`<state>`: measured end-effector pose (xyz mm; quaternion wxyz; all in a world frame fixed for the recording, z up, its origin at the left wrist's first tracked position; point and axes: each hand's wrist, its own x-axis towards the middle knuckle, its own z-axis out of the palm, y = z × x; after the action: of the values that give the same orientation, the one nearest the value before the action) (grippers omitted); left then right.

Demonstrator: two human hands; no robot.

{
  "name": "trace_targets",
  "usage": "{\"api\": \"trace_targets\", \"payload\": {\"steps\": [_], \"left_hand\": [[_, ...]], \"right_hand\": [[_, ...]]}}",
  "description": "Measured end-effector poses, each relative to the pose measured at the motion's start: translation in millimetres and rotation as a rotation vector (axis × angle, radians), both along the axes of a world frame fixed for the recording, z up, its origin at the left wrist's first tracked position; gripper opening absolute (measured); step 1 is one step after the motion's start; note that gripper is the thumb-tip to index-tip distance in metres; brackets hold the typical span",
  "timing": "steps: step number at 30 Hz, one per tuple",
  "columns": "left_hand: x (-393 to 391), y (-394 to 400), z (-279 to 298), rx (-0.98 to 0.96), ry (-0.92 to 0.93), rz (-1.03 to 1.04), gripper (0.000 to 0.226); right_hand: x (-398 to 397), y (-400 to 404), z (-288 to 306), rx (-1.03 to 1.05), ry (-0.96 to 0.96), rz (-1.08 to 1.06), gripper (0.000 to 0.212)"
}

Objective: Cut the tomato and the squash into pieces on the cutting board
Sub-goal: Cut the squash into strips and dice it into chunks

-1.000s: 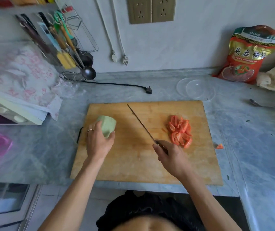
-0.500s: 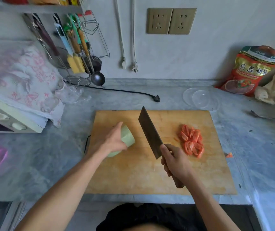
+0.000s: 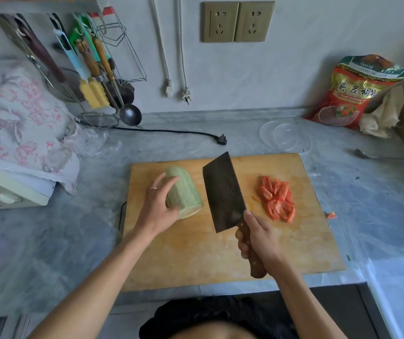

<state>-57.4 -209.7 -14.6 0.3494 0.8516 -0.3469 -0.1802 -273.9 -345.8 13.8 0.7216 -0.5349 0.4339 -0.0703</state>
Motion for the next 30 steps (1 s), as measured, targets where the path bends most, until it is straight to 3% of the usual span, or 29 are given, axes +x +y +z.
{"api": "trace_targets", "payload": {"steps": [2,4,6,11,18,30], "left_hand": [[-6.2,0.3,-2.0,-0.123,0.235,0.142,0.056],[-11.7,-3.6,-1.9,-0.146,0.291,0.21,0.053],[-16.2,-9.0,-3.6,-0.128,0.318,0.265,0.064],[-20.1,-18.5,-5.5,-0.2,0.617,0.434,0.093],[-15.0,-24.7,-5.2,-0.237,0.715,0.541,0.087],[-22.7,-27.4,-3.4,-0.263,0.759,0.519,0.097]], "right_hand": [[0.6,1.1,1.2,-0.064,0.002,0.026,0.034],[2.4,2.5,3.1,-0.167,0.002,0.078,0.037],[3.9,4.3,5.8,-0.256,-0.021,0.121,0.038],[7.7,8.2,14.1,-0.45,-0.041,0.237,0.037],[10.7,12.8,35.8,-0.562,-0.071,0.347,0.03],[6.2,23.6,30.8,-0.685,-0.032,0.407,0.029]]}}
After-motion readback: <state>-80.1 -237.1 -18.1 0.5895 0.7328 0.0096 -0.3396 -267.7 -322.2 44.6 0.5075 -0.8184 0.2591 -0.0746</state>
